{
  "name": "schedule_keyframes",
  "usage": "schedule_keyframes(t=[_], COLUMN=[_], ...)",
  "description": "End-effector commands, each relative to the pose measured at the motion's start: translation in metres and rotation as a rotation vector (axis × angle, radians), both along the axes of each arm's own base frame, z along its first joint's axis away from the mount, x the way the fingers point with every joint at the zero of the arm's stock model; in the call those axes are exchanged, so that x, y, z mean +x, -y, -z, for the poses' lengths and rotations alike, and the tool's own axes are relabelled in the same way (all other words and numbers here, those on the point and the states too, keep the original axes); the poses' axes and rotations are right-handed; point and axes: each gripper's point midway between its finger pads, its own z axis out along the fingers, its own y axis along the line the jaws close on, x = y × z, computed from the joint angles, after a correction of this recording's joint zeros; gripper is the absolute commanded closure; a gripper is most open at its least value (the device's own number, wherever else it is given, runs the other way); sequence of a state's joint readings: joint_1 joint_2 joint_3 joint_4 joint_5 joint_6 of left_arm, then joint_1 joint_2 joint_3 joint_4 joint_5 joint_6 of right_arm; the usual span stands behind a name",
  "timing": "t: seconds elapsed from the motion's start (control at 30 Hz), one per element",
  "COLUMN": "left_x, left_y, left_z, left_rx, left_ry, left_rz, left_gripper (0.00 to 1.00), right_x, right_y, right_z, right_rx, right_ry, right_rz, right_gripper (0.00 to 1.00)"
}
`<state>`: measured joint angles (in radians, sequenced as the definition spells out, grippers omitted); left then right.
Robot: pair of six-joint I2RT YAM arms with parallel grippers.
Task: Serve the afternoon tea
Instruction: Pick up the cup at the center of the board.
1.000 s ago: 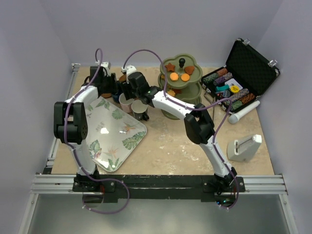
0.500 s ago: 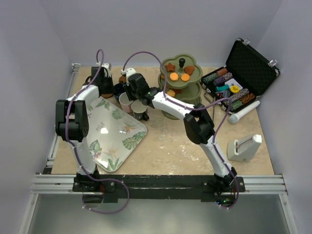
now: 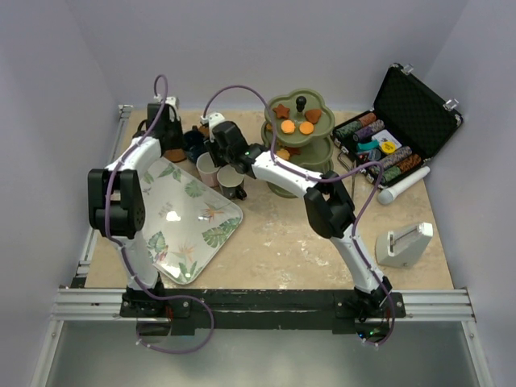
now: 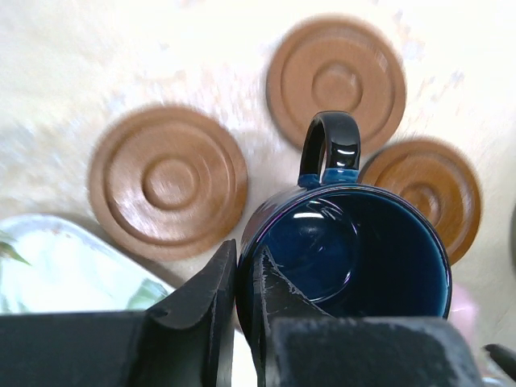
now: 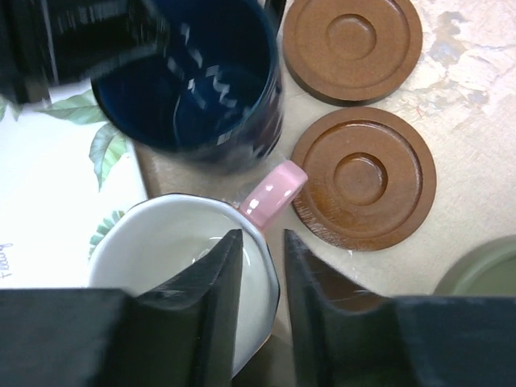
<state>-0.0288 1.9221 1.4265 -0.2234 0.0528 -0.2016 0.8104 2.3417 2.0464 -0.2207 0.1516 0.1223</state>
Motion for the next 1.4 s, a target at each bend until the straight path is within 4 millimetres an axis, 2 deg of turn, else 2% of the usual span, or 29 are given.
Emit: schedule_keyframes(t=[0.0,0.07,0.2,0.23,0.27,0.4,0.5,0.6,0.77,0.97,1.1,1.37], left_x=[0.033,0.034,0.035,0.036,0.038,0.044,0.049,0.060,0.082,0.098,0.098,0.092], left_y=[-0.008,-0.012,-0.032,-0.035,-0.052,-0.078,-0.098,-0.113,-0.125,-0.125,-0.126,-0.125], left_z=[-0.118,-0.126,-0.136,-0.137,-0.136,-0.134,-0.131,-0.126,-0.116,-0.105,-0.102,-0.102], left_rx=[-0.010,-0.015,0.010,0.017,0.029,0.038,0.029,0.022,-0.026,-0.041,-0.036,-0.033], left_ry=[0.282,0.294,0.323,0.325,0.324,0.321,0.324,0.324,0.319,0.310,0.309,0.308], left_rz=[-0.058,-0.073,-0.153,-0.164,-0.202,-0.273,-0.322,-0.348,-0.344,-0.323,-0.325,-0.317], left_gripper=[1.00,1.00,1.00,1.00,1.00,1.00,1.00,1.00,1.00,1.00,1.00,1.00], right_x=[0.004,0.003,0.003,0.004,0.007,0.013,0.020,0.033,0.054,0.071,0.082,0.091], right_y=[-0.006,-0.008,-0.012,-0.013,-0.013,-0.017,-0.017,-0.010,-0.012,-0.017,-0.012,-0.003], right_z=[-0.063,-0.074,-0.098,-0.104,-0.111,-0.128,-0.132,-0.126,-0.115,-0.095,-0.072,-0.033], right_rx=[0.090,0.111,0.162,0.176,0.190,0.219,0.230,0.249,0.283,0.302,0.278,0.208], right_ry=[0.079,0.089,0.118,0.124,0.133,0.149,0.157,0.151,0.144,0.141,0.134,0.122], right_rz=[-0.016,-0.019,-0.028,-0.029,-0.031,-0.031,-0.011,0.049,0.088,0.123,0.174,0.224], right_gripper=[0.62,0.49,0.27,0.24,0.21,0.16,0.15,0.15,0.17,0.25,0.36,0.50])
